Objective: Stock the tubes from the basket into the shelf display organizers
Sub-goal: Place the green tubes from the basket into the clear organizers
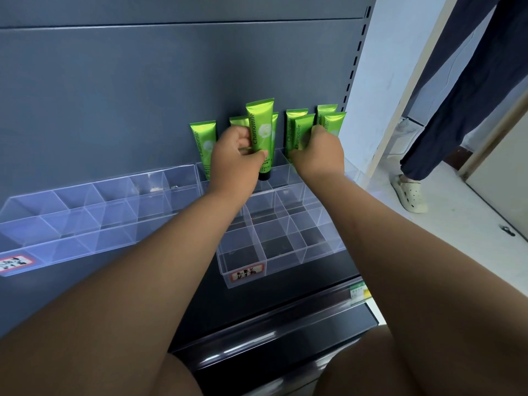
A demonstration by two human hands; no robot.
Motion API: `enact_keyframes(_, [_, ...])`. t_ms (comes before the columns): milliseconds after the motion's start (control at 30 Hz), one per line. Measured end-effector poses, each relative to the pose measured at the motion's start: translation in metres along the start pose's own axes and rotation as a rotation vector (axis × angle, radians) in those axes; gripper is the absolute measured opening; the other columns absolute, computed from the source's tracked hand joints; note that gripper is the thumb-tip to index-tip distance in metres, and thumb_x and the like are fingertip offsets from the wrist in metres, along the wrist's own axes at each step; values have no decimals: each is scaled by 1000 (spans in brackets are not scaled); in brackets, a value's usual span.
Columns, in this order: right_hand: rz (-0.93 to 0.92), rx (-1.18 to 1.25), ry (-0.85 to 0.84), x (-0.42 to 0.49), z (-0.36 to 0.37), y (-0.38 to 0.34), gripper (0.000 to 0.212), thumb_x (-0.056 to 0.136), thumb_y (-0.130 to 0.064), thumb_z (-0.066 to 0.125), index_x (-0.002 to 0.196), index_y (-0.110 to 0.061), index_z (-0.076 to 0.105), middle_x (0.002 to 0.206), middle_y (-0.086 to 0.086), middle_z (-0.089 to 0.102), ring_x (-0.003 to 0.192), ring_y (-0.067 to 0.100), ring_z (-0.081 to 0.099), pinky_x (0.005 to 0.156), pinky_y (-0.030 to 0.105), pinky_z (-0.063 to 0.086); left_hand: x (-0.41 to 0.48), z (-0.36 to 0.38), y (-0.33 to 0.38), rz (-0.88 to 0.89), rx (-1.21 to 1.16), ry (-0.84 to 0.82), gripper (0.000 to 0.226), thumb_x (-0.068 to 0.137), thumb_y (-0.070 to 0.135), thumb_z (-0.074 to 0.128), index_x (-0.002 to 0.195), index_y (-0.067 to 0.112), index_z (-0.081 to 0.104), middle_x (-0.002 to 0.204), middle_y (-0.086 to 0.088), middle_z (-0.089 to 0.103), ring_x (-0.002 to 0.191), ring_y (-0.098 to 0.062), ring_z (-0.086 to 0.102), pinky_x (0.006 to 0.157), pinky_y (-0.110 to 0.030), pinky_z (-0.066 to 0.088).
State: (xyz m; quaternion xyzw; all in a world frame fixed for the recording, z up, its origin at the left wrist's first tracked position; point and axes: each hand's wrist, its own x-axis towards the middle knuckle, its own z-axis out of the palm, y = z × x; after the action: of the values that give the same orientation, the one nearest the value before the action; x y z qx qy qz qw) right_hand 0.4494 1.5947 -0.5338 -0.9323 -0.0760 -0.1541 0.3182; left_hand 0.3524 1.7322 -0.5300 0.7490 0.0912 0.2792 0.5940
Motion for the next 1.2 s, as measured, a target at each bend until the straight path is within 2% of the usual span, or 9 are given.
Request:
enact_keyframes(300, [21, 6, -2, -6, -7, -1, 27, 85, -27, 72, 97, -14, 52, 90, 1, 54, 81, 25, 49, 66, 30, 35, 0, 0, -1, 14, -4, -1, 31, 84, 0, 76, 105, 17, 62, 103, -1, 71, 100, -15, 69, 92, -42, 58])
enact_keyframes(433, [29, -24, 69, -16, -17, 0, 32, 84, -34, 70, 95, -12, 51, 91, 6, 56, 80, 27, 53, 64, 31, 36, 4, -3, 1, 18, -15, 6, 31, 83, 1, 77, 105, 17, 63, 104, -3, 72, 99, -17, 70, 90, -43, 59])
enact_keyframes(567, [-81, 6, 131, -29, -21, -3, 32, 89, -38, 63, 106, -11, 60, 97, 7, 66, 86, 28, 61, 67, 31, 43, 10, -4, 5, 25, -40, 35, 30, 80, 5, 77, 106, 14, 65, 101, -4, 74, 94, -20, 72, 86, -48, 60])
enact_keyframes(667, [-187, 169, 103, -36, -19, -14, 35, 92, -34, 63, 116, -9, 68, 98, 6, 72, 87, 25, 64, 75, 32, 50, 15, -1, 8, 62, -27, 11, 30, 78, 3, 79, 103, 15, 66, 95, -2, 73, 89, -19, 72, 83, -47, 61])
enact_keyframes(767, [-165, 357, 51, -34, -15, -20, 31, 94, -25, 63, 121, -12, 70, 94, -1, 70, 86, 15, 61, 74, 25, 45, 19, 3, 7, 85, -10, -40, 32, 79, -3, 79, 98, 19, 65, 82, 6, 67, 74, -7, 67, 78, -39, 61])
enact_keyframes(833, [-157, 443, 11, -29, -9, -19, 27, 92, -19, 62, 117, -16, 73, 85, -2, 69, 77, 10, 58, 70, 22, 42, 21, 6, 3, 75, 14, -62, 31, 80, 0, 80, 101, 18, 67, 80, 6, 64, 74, -9, 65, 79, -43, 61])
enact_keyframes(967, [-185, 465, -21, -23, -3, -20, 16, 87, -14, 62, 97, -17, 75, 66, -6, 62, 62, 9, 50, 62, 25, 41, 28, 7, -4, 49, 26, -47, 28, 81, 7, 80, 108, 10, 72, 87, -6, 68, 80, -19, 66, 82, -54, 60])
enact_keyframes(1100, [-182, 435, 46, -19, -2, -25, 17, 87, -14, 65, 99, -16, 77, 76, 3, 72, 75, 22, 64, 70, 31, 51, 34, 9, -4, 56, 8, -11, 19, 84, 6, 76, 103, 9, 74, 86, -3, 72, 82, -17, 69, 84, -52, 60])
enact_keyframes(1200, [-166, 403, 49, -15, 3, -25, 20, 87, -14, 62, 101, -16, 76, 77, 4, 73, 77, 24, 65, 72, 33, 53, 34, 11, -7, 71, 23, -14, 14, 84, 8, 75, 94, 19, 75, 84, 4, 74, 80, -11, 70, 84, -50, 60])
